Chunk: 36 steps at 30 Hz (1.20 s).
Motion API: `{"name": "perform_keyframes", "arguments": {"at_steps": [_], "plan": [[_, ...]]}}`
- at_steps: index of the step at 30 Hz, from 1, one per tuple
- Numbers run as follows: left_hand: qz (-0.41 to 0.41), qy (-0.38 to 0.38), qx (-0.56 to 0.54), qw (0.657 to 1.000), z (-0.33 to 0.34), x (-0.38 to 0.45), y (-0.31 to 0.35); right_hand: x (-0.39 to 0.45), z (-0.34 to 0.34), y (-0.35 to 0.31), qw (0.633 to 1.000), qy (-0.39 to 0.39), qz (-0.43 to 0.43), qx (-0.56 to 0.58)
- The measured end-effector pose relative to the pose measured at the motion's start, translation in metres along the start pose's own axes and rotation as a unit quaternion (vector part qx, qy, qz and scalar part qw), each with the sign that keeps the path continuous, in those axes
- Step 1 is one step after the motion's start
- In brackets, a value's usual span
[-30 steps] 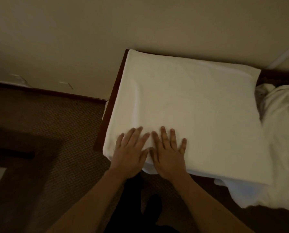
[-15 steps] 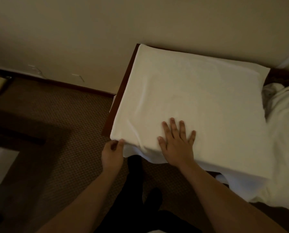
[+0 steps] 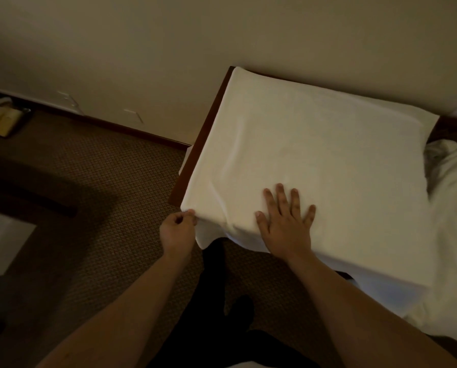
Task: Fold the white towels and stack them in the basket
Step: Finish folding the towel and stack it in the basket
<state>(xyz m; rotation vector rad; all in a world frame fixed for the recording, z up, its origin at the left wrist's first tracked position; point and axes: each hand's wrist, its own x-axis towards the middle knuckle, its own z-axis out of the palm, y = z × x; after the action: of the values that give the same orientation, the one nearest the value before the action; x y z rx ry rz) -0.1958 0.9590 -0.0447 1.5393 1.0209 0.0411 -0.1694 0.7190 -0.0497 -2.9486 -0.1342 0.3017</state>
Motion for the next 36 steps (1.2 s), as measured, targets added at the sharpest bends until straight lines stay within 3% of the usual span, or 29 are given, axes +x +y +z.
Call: {"name": "perform_keyframes", "arguments": {"at_steps": [4,18,20,21,23,25,27,28,30,33,36], "plan": [[-0.048,0.018,-0.064,0.997,0.002,0.002,0.002,0.000,-0.001,-0.001,1.000,-0.003,-0.001,0.004],[-0.062,0.109,-0.021,0.992,-0.003,0.016,0.017,-0.001,0.001,0.001,1.000,-0.008,-0.002,-0.001],[-0.024,0.153,0.021,0.988,0.006,0.004,0.021,0.001,-0.001,0.000,1.000,-0.018,0.002,0.002],[0.048,0.169,0.080,0.981,0.010,-0.004,0.022,0.001,-0.001,-0.001,1.000,-0.025,0.006,0.009],[0.308,0.112,0.186,0.926,0.023,-0.019,0.024,0.000,-0.002,-0.007,1.000,-0.009,0.005,0.025],[0.487,-0.058,0.306,0.816,0.041,-0.019,0.022,-0.004,0.002,-0.018,0.999,0.014,-0.023,0.028],[0.505,-0.175,0.453,0.714,0.054,-0.006,0.022,-0.007,0.008,-0.025,0.999,0.006,-0.040,0.022],[0.488,-0.191,0.513,0.680,0.056,0.002,0.022,-0.009,0.009,-0.023,0.999,0.003,-0.033,0.019],[0.451,-0.179,0.579,0.656,0.045,0.023,0.023,-0.009,0.005,-0.005,1.000,-0.007,-0.002,0.010],[0.392,-0.148,0.598,0.684,0.012,0.044,0.029,-0.019,-0.008,0.047,0.996,-0.020,0.091,-0.001],[0.350,-0.159,0.624,0.681,0.003,0.046,0.038,-0.033,-0.023,0.085,0.981,-0.040,0.189,0.010]]}}
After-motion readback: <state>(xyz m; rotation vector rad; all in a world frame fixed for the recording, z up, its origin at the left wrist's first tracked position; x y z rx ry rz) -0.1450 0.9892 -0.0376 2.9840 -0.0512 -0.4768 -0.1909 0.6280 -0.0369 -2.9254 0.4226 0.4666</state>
